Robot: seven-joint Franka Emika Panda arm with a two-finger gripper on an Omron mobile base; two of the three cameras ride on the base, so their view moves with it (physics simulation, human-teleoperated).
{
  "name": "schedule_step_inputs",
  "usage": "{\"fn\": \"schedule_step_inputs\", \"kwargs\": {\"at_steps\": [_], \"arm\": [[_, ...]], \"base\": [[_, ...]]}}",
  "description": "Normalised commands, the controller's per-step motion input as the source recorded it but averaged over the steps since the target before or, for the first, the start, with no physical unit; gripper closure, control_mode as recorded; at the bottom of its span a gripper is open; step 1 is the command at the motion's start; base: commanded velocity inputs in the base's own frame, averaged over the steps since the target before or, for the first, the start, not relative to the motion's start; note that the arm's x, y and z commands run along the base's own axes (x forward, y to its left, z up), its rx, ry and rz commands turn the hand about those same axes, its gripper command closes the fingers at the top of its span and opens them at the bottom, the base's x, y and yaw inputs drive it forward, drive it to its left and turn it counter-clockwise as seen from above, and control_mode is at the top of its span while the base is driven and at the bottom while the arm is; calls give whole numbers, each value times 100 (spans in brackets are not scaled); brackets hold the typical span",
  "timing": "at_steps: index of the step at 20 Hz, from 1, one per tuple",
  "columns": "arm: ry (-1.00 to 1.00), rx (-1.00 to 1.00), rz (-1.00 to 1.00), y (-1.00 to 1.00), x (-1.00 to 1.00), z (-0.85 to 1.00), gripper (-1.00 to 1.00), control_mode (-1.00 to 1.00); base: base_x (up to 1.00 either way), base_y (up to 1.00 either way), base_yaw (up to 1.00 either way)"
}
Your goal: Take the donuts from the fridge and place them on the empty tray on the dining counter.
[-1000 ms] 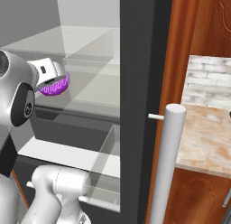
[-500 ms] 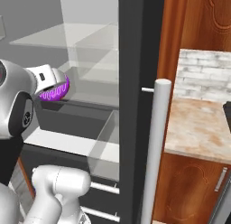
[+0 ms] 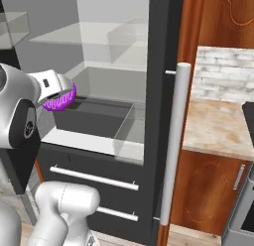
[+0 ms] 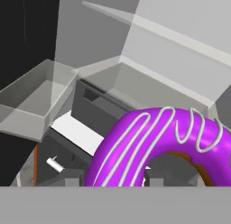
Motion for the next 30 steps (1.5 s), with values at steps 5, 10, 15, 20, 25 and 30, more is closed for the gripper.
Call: {"fn": "schedule_step_inputs", "kwargs": {"at_steps": [5, 10, 15, 20, 25, 30], "arm": [[0, 0, 0, 0, 0, 0, 100, 100], [0, 0, 0, 0, 0, 0, 100, 100], [0, 0, 0, 0, 0, 0, 100, 100], [0, 0, 0, 0, 0, 0, 100, 100], [0, 0, 0, 0, 0, 0, 100, 100], [0, 0, 0, 0, 0, 0, 100, 100]], "base": [[-54, 0, 0], [-43, 1, -14], [-20, 9, -33], [-4, 25, -39], [-15, 11, -37], [-27, 0, -36]]}}
